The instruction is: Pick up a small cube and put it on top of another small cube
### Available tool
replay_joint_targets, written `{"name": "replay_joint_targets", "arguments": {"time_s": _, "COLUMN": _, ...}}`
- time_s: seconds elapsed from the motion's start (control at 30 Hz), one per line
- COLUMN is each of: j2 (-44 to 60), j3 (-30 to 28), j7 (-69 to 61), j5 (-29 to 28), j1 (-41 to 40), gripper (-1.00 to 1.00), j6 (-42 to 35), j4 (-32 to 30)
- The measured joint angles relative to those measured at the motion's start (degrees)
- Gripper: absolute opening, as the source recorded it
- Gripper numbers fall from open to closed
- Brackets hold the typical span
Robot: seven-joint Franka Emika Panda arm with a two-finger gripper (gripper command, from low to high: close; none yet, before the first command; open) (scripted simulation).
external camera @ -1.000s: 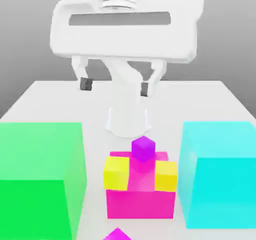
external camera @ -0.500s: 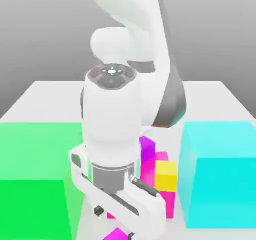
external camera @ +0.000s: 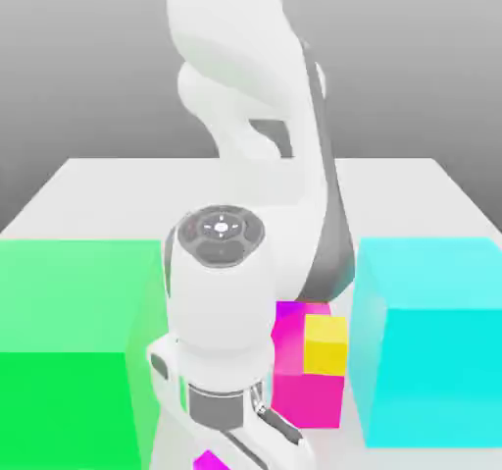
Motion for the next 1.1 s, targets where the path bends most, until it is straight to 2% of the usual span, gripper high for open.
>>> {"name": "replay_joint_targets", "arguments": {"time_s": 0.2, "j2": -10.99, "j3": 1.03, "j7": -6.93, "j5": -4.29, "j1": 0.74, "gripper": -1.0, "j6": -6.2, "j4": -6.32}}
{"name": "replay_joint_targets", "arguments": {"time_s": 0.37, "j2": -20.92, "j3": 1.38, "j7": -15.5, "j5": -4.7, "j1": 1.95, "gripper": -1.0, "j6": -10.9, "j4": -12.49}}
{"name": "replay_joint_targets", "arguments": {"time_s": 0.63, "j2": -37.5, "j3": 0.09, "j7": -32.03, "j5": -0.62, "j1": 5.36, "gripper": -1.0, "j6": -17.07, "j4": -23.02}}
{"name": "replay_joint_targets", "arguments": {"time_s": 0.93, "j2": -56.23, "j3": -4.7, "j7": -50.6, "j5": 5.24, "j1": 13.04, "gripper": -1.0, "j6": -22.32, "j4": -35.8}}
{"name": "replay_joint_targets", "arguments": {"time_s": 1.0, "j2": -57.44, "j3": -4.72, "j7": -52.05, "j5": 6.19, "j1": 14.29, "gripper": -1.0, "j6": -19.71, "j4": -38.34}}
{"name": "replay_joint_targets", "arguments": {"time_s": 1.1, "j2": -53.37, "j3": -4.46, "j7": -52.55, "j5": 6.61, "j1": 14.51, "gripper": -1.0, "j6": -12.94, "j4": -40.68}}
